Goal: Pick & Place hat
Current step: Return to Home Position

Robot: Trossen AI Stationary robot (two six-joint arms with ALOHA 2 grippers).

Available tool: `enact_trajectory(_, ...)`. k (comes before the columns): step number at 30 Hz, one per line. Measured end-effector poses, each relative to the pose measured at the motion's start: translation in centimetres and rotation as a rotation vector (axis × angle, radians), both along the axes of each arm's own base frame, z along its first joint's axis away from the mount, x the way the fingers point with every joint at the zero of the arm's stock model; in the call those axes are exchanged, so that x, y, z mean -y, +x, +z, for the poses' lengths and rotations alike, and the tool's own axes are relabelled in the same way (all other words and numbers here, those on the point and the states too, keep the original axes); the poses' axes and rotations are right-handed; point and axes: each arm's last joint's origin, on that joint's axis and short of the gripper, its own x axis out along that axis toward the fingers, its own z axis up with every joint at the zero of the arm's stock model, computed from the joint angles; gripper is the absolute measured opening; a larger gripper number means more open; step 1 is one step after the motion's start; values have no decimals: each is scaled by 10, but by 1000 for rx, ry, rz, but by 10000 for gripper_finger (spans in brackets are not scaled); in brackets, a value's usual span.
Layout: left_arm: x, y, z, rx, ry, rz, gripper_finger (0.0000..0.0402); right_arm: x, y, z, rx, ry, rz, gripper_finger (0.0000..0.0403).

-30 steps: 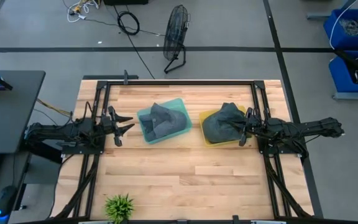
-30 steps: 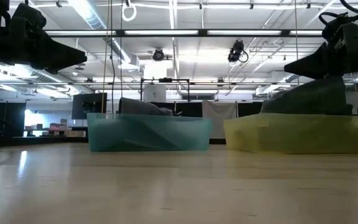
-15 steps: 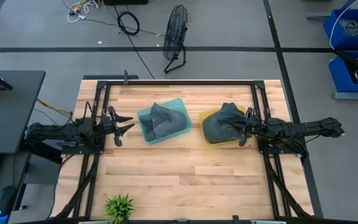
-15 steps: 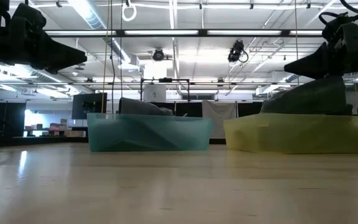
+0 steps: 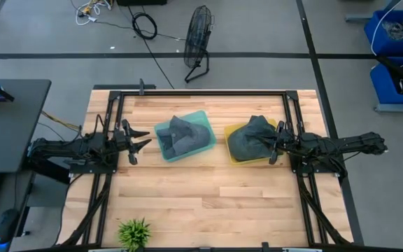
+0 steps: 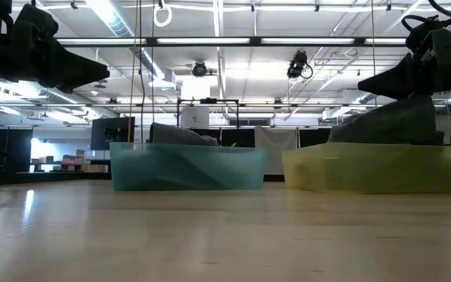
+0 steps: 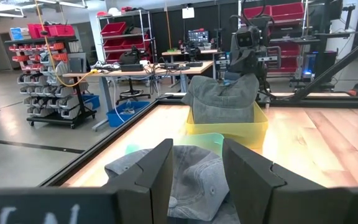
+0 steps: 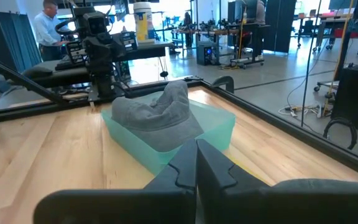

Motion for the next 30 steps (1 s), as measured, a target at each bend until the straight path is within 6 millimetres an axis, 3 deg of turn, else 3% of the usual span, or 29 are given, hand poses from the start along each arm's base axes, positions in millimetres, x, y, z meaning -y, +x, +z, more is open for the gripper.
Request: enact_trajectory(30, 0, 0, 2, 29, -1, 0, 142, 0, 0, 0, 0, 0, 0, 6)
